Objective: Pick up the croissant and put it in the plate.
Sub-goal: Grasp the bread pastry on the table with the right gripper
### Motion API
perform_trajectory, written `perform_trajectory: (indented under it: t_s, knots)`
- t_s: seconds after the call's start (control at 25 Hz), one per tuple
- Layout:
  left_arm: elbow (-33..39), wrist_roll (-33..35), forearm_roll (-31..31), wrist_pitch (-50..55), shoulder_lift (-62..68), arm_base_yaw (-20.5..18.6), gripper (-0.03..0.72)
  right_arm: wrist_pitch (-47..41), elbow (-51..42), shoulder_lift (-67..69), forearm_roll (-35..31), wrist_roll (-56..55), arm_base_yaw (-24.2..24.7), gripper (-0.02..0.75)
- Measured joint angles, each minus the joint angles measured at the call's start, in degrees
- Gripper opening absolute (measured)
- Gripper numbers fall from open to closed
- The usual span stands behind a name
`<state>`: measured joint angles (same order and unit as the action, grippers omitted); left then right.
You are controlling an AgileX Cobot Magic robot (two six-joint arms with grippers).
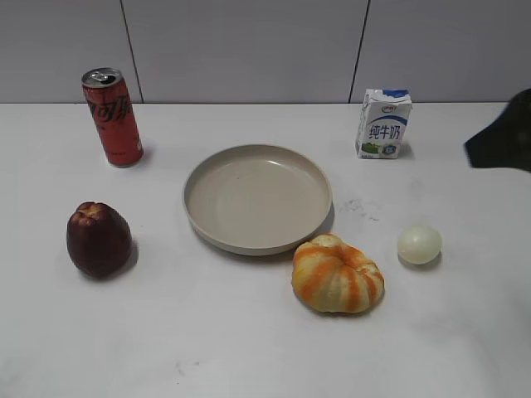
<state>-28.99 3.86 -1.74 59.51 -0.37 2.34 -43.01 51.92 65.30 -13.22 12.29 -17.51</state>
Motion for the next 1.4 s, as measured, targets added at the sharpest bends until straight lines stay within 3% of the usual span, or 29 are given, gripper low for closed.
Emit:
perform_trajectory:
  t_s: [0.28, 0.44, 0.6, 0.84, 1.04, 1.28, 1.4]
  knots:
    - [0.0, 0.0, 0.0, 0.0, 0.0, 0.0, 0.239, -2.1, 5.3, 15.9, 1.1, -1.5, -15.3, 0.659]
    - [0.0, 0.0, 0.0, 0.0, 0.0, 0.0, 0.239, -1.8, 7.2, 23.6, 4.6, -3.9, -21.2, 0.659]
    - [0.0, 0.0, 0.0, 0.0, 0.0, 0.0, 0.239, 1.0, 8.3, 30.3, 6.4, -4.9, -23.8, 0.654]
    - [0.0, 0.0, 0.0, 0.0, 0.0, 0.0, 0.239, 6.7, 8.6, 40.1, 6.7, -5.0, -24.0, 0.614]
    - [0.0, 0.0, 0.0, 0.0, 0.0, 0.0, 0.239, 9.1, 8.9, 44.4, 8.3, -5.7, -24.0, 0.412]
    - [0.0, 0.0, 0.0, 0.0, 0.0, 0.0, 0.239, 9.7, 8.9, 44.8, 10.8, -5.9, -24.0, 0.081]
    - [0.0, 0.0, 0.0, 0.0, 0.0, 0.0, 0.239, 7.8, 9.2, 44.8, 11.8, -6.0, -24.0, 0.077]
